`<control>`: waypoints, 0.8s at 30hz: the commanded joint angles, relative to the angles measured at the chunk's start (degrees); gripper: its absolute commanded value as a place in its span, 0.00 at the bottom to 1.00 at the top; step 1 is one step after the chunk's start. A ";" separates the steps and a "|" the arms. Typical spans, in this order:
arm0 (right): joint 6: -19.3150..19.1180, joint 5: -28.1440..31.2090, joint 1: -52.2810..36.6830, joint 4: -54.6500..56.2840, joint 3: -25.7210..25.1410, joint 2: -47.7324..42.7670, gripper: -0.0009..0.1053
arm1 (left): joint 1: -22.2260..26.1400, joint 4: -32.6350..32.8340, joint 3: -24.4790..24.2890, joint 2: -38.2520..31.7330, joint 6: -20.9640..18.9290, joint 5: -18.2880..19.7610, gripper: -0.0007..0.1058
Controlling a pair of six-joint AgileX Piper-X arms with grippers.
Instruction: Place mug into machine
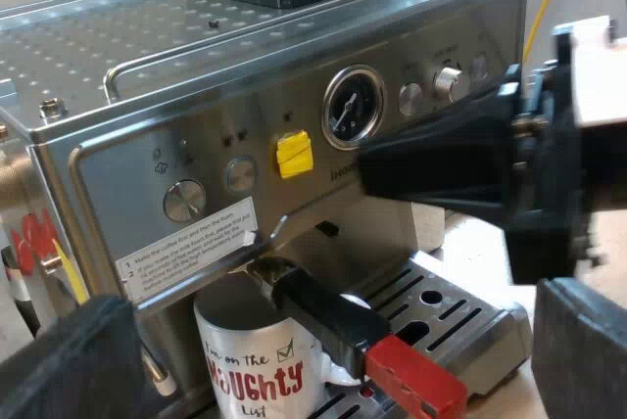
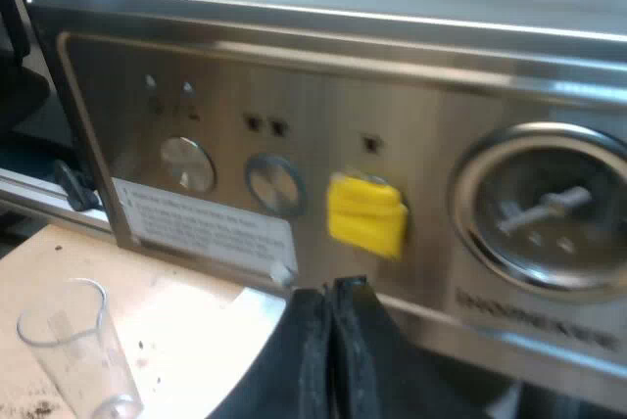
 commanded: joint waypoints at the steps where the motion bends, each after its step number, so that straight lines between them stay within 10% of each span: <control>1: -0.44 0.30 -0.07 -1.33 -2.39 2.01 0.01 | -0.28 0.24 -0.43 0.13 -0.72 0.08 0.77; 24: -0.64 6.29 -7.42 -5.45 -4.67 7.97 0.01 | -0.28 1.09 -0.43 0.13 -0.72 0.69 0.77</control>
